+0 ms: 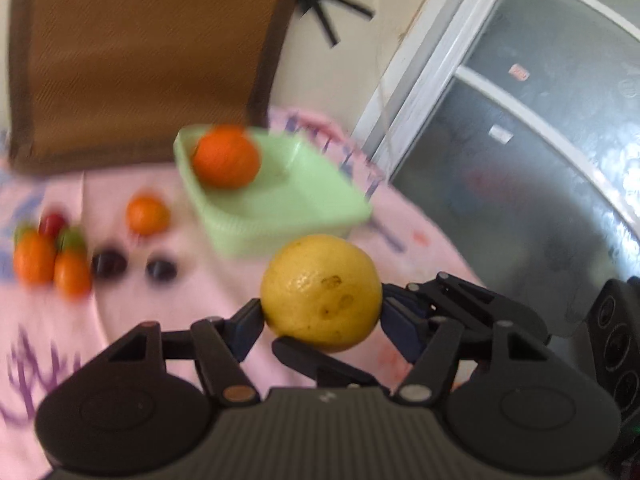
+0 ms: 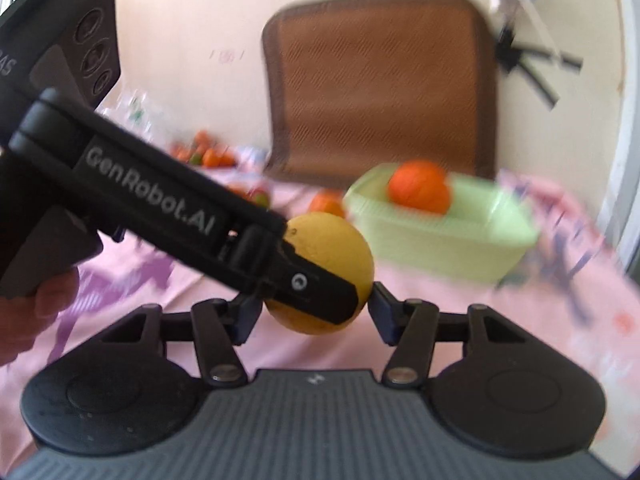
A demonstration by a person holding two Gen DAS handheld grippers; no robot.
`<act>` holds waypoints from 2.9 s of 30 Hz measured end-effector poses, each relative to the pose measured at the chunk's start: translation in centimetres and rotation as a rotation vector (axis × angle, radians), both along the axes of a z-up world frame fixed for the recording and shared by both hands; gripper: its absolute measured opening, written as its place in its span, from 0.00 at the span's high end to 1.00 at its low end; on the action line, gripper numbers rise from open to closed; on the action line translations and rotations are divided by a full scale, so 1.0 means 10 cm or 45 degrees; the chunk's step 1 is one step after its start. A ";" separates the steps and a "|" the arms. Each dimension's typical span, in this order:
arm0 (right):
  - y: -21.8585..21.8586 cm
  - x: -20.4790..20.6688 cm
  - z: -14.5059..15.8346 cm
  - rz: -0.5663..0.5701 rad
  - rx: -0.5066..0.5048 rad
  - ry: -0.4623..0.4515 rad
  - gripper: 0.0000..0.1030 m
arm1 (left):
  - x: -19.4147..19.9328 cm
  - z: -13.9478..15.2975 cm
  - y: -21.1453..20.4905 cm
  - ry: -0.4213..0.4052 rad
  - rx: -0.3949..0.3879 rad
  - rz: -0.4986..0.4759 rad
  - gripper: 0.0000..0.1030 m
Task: Organize fruits
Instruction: 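Carry the grapefruit into the green bowl and open the left tool, then move the left tool to the small tangerine and grasp it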
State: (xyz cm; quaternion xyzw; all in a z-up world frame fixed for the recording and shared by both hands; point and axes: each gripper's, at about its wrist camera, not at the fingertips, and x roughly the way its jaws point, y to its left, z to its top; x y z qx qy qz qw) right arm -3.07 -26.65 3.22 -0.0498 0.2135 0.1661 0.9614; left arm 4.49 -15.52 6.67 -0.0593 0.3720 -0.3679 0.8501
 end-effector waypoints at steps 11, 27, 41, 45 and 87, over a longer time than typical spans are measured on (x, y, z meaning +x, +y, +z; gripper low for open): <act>-0.34 0.78 0.28 -0.218 0.092 -0.103 0.41 | 0.89 0.04 -0.56 -0.003 0.012 0.032 0.36; -0.44 1.02 -0.11 -0.321 0.015 -0.022 0.40 | 1.18 -0.34 -0.83 0.156 0.000 0.001 0.38; -0.61 0.72 -0.01 -0.469 0.107 -0.226 0.38 | 0.53 0.11 0.42 -0.059 -0.190 0.174 0.34; -0.61 0.61 0.11 -0.430 0.214 -0.228 0.56 | 0.28 0.07 1.20 -0.091 -0.148 0.377 0.34; 0.82 0.90 0.04 -0.053 -0.084 -0.045 0.71 | 0.68 -0.69 1.79 0.153 -0.284 0.498 0.63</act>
